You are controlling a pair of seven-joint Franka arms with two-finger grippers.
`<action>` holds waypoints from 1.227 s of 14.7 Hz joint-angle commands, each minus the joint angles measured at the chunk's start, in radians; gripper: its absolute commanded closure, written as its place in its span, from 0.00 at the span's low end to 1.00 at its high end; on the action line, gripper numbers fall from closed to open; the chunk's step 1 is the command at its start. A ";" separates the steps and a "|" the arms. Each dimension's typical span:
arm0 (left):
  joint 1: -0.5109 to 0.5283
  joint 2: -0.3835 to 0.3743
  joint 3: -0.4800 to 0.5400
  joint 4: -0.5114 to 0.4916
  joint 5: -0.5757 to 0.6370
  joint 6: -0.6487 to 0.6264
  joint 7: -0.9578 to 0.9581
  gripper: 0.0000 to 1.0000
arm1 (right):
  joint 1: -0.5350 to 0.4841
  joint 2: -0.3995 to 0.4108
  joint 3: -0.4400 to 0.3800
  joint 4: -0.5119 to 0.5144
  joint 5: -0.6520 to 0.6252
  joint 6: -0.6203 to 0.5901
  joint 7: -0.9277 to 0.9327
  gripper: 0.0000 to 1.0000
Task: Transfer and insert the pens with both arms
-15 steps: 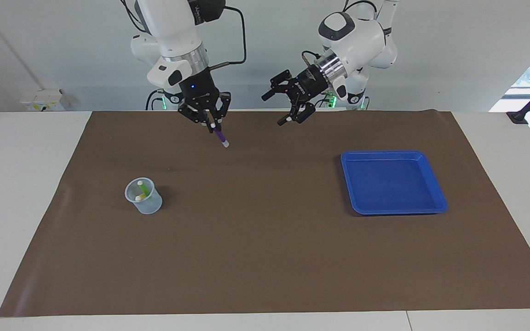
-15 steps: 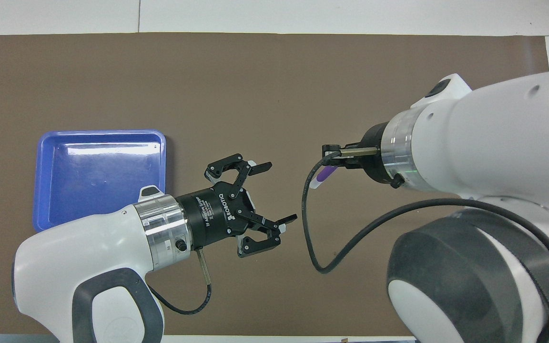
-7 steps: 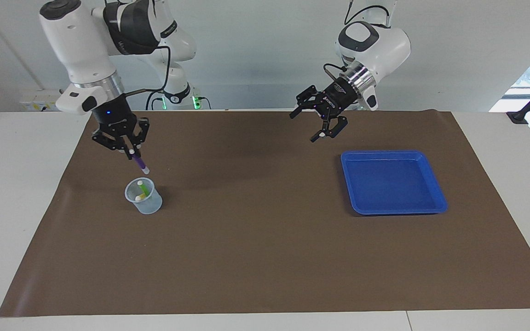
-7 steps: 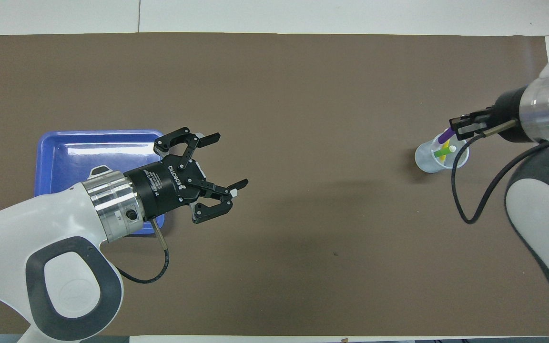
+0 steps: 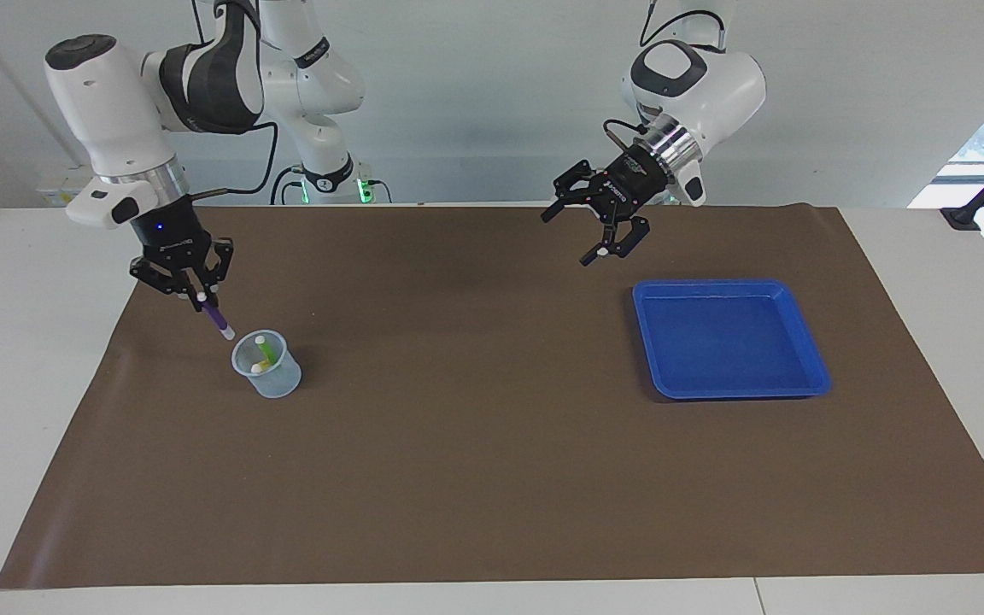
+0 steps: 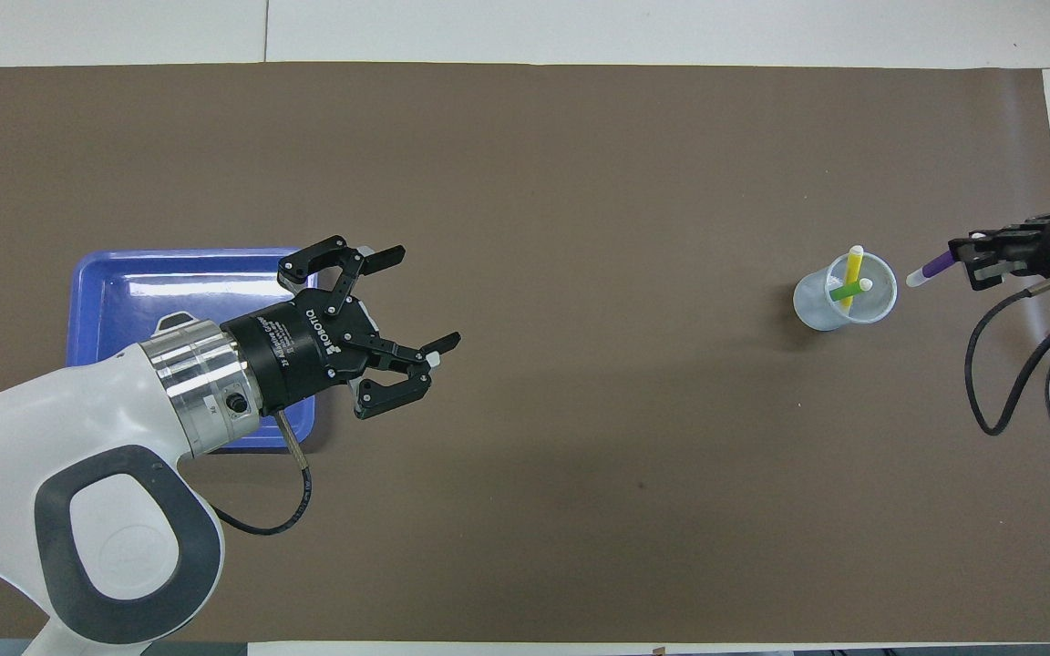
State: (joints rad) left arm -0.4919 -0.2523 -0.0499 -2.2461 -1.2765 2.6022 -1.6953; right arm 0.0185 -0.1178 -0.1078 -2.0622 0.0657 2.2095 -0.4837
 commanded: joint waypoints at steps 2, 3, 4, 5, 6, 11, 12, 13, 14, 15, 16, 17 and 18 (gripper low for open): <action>0.033 -0.028 -0.008 -0.029 0.023 -0.001 0.009 0.00 | 0.001 0.023 -0.001 -0.055 0.069 0.071 -0.001 1.00; 0.033 -0.028 -0.008 -0.029 0.023 0.001 0.009 0.00 | 0.001 0.029 -0.001 -0.058 0.092 0.078 -0.003 1.00; 0.032 -0.028 -0.008 -0.029 0.023 0.001 0.009 0.00 | 0.001 0.040 -0.001 -0.059 0.095 0.093 -0.001 1.00; 0.032 -0.028 -0.008 -0.029 0.023 0.001 0.009 0.00 | 0.001 0.049 -0.001 -0.061 0.097 0.107 -0.003 1.00; 0.035 -0.028 -0.008 -0.030 0.023 0.001 0.009 0.00 | 0.001 0.056 -0.001 -0.067 0.100 0.120 -0.003 1.00; 0.167 -0.018 -0.136 -0.030 0.028 0.001 0.009 0.00 | 0.000 0.072 -0.003 -0.124 0.137 0.177 0.000 1.00; 0.165 0.007 -0.137 -0.024 0.084 -0.002 0.011 0.00 | 0.000 0.075 -0.003 -0.137 0.144 0.183 0.008 1.00; 0.167 0.033 -0.142 -0.011 0.162 -0.010 0.012 0.00 | 0.000 0.079 -0.003 -0.142 0.157 0.191 0.019 1.00; 0.171 0.041 -0.142 -0.001 0.213 -0.042 0.014 0.00 | 0.000 0.089 -0.003 -0.144 0.164 0.194 0.023 1.00; 0.179 0.047 -0.136 0.008 0.254 -0.081 0.019 0.00 | 0.000 0.093 -0.003 -0.144 0.166 0.196 0.025 1.00; 0.185 0.053 -0.130 0.022 0.305 -0.109 0.025 0.00 | 0.000 0.095 -0.004 -0.144 0.166 0.196 0.027 1.00; 0.205 0.073 -0.128 0.043 0.366 -0.141 0.031 0.00 | 0.000 0.105 -0.004 -0.144 0.166 0.197 0.027 1.00; 0.219 0.083 -0.125 0.071 0.425 -0.186 0.032 0.00 | -0.002 0.110 -0.006 -0.144 0.166 0.209 0.025 1.00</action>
State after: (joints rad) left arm -0.3189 -0.2011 -0.1747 -2.2364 -0.9438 2.5054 -1.6826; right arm 0.0196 -0.0155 -0.1112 -2.1948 0.2154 2.3839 -0.4683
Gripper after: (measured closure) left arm 0.000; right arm 0.824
